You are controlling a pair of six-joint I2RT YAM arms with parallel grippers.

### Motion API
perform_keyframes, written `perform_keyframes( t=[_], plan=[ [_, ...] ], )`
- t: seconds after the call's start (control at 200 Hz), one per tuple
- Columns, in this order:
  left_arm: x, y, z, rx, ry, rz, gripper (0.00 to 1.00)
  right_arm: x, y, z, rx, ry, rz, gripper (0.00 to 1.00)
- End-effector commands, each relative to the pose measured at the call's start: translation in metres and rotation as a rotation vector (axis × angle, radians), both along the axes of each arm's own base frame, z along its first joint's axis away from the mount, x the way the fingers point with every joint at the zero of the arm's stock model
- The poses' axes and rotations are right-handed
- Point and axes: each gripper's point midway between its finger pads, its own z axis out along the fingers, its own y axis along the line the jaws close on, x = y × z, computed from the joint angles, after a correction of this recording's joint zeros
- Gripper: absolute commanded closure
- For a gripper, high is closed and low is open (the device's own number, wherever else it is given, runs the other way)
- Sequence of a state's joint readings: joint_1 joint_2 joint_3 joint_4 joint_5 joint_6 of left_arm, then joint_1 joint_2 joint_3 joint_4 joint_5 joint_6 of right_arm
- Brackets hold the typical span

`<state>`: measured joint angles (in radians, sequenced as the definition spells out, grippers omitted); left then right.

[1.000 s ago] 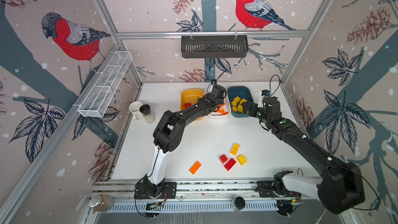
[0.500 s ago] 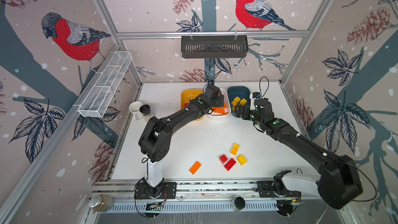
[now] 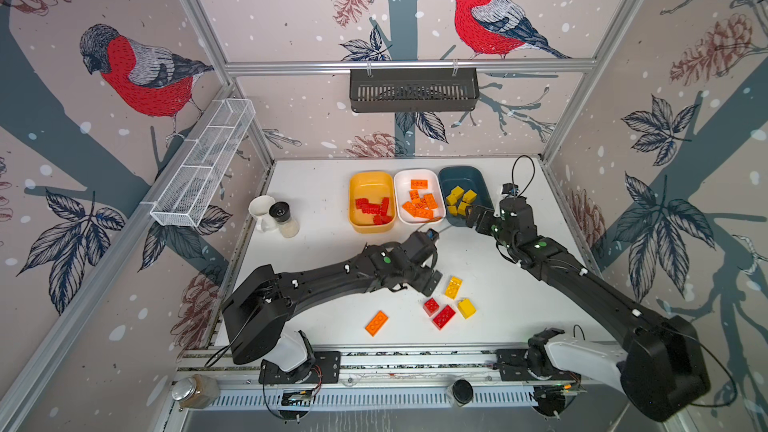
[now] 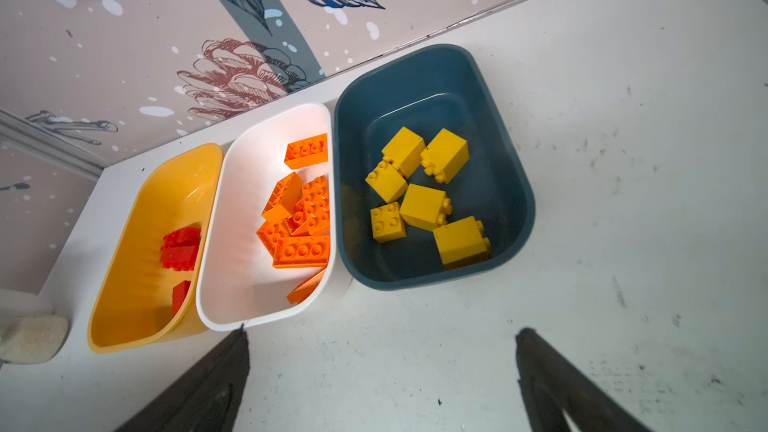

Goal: Sort the legos into containers by color
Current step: 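Carry the orange brick with the left gripper and drop it into the white tub, then reach the left gripper to the loose bricks and grasp a red brick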

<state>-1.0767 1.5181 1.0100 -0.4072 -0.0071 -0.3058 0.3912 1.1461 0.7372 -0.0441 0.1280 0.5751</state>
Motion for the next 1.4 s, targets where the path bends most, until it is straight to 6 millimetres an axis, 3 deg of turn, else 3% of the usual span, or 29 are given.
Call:
perform_keyframes(
  t=[0.0,0.105,0.46,0.78,1.0,1.136,1.281,1.396],
  plan=[
    [-0.042,-0.004,-0.015,-0.006,0.119,-0.118,0.09,0.003,-0.009,0.009,0.01,-0.038,-0.041,0.0],
    [-0.053,-0.011,-0.02,-0.04,0.149,-0.14,0.12,0.002,-0.014,0.009,-0.005,-0.035,-0.058,0.01],
    [-0.043,-0.015,-0.046,0.01,0.116,-0.118,0.26,-0.001,-0.02,0.008,-0.012,-0.038,-0.072,0.0],
    [-0.041,-0.014,-0.067,0.056,0.12,-0.109,0.47,-0.003,-0.023,0.006,-0.012,-0.037,-0.08,0.0],
    [-0.034,-0.019,-0.062,0.031,0.09,-0.091,0.61,-0.001,-0.023,0.004,-0.016,-0.033,-0.075,0.01],
    [-0.021,-0.009,-0.06,0.063,0.029,-0.031,0.74,-0.001,-0.023,0.003,-0.017,-0.031,-0.074,0.0],
    [0.001,0.004,-0.034,-0.01,-0.028,0.065,0.77,0.0,-0.022,0.0,-0.013,-0.025,-0.066,0.01],
    [0.039,0.034,-0.005,-0.081,-0.092,0.23,0.79,0.002,-0.02,0.001,-0.009,-0.026,-0.06,0.0]
  ],
)
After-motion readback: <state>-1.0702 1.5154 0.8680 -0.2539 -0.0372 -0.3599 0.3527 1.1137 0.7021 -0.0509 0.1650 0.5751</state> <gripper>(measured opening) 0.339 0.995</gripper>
